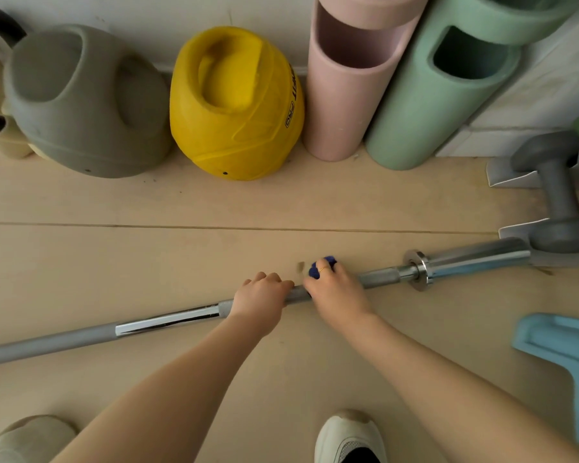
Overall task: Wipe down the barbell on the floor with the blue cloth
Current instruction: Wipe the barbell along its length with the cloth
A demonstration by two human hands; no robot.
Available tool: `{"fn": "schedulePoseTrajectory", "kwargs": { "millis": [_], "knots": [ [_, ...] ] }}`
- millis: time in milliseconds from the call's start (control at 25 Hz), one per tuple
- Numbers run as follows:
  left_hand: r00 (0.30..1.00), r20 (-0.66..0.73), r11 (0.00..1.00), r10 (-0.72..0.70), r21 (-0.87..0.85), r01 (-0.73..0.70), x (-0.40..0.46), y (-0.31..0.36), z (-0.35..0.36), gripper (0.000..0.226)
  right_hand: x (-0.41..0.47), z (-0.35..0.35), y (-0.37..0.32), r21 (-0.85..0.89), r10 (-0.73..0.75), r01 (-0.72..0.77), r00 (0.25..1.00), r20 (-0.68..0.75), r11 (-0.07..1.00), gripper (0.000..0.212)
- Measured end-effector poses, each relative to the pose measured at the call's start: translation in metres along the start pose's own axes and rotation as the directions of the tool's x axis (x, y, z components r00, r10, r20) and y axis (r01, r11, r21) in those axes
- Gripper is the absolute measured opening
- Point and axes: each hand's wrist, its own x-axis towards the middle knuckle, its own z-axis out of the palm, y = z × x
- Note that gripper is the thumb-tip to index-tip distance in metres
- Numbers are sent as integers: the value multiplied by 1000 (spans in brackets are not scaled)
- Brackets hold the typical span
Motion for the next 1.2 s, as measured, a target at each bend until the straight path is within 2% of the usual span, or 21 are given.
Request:
{"fn": "schedulePoseTrajectory", "kwargs": {
  "millis": [40,80,120,200,240,280,360,440,520,640,680,840,920,960,1000,1080,1120,1200],
  "knots": [
    [1000,-9,1000,2,-3,-2,0,-2,0,40,1,-4,10,-35,-54,53,999,-1,998,16],
    [1000,-22,1000,4,-3,-5,1,-3,0,41,4,-7,30,-51,5,-2,998,65,999,19],
    [999,-36,1000,11,-3,-11,2,-4,1,42,6,-9,50,-41,122,-121,991,47,992,23],
    [998,-62,1000,14,-8,-15,2,-4,2,42,2,-10,71,-66,379,-378,926,1,924,23],
    [998,-65,1000,18,-9,-19,3,-4,1,42,1,-11,61,-79,426,-426,905,-20,901,19],
    [998,-65,1000,24,-10,-24,3,-5,-1,42,3,-10,40,-35,396,-397,918,-18,917,14],
    [999,-48,1000,20,-2,-20,5,-7,-3,40,5,-1,-8,53,206,-207,978,22,977,25],
    [998,-33,999,-44,-1,44,7,-11,-8,30,13,-9,-31,114,24,-26,999,22,993,20],
    [994,-59,996,-88,5,88,7,-21,-15,30,26,-15,-9,104,69,-72,997,29,992,21],
    [997,-59,998,-51,34,53,0,-52,-22,44,33,-23,22,65,348,-350,937,30,935,25],
    [998,-38,998,-52,45,54,-4,-60,-21,46,35,-22,14,48,358,-359,933,28,932,26],
    [985,-103,984,-140,96,150,-15,-79,-13,42,42,-21,-65,143,36,-45,997,65,989,23],
    [971,-155,976,-180,92,196,-14,-84,-14,44,52,-20,-65,118,-59,54,997,47,992,23],
    [969,-166,977,-181,80,197,-14,-85,-14,45,54,-19,-57,83,-21,16,998,60,996,24],
    [968,-172,979,-180,65,194,-13,-85,-14,44,56,-13,-49,95,87,-88,996,15,992,24],
    [965,-183,980,-189,26,197,-11,-85,-11,44,54,-9,-43,142,313,-295,941,-127,945,16],
    [960,-188,978,-206,-11,208,-11,-86,-9,45,54,-10,-52,156,315,-295,940,-130,943,17],
    [951,-198,971,-237,-80,226,-9,-90,-11,52,57,-8,-78,117,165,-148,975,-151,982,28]
  ]
}}
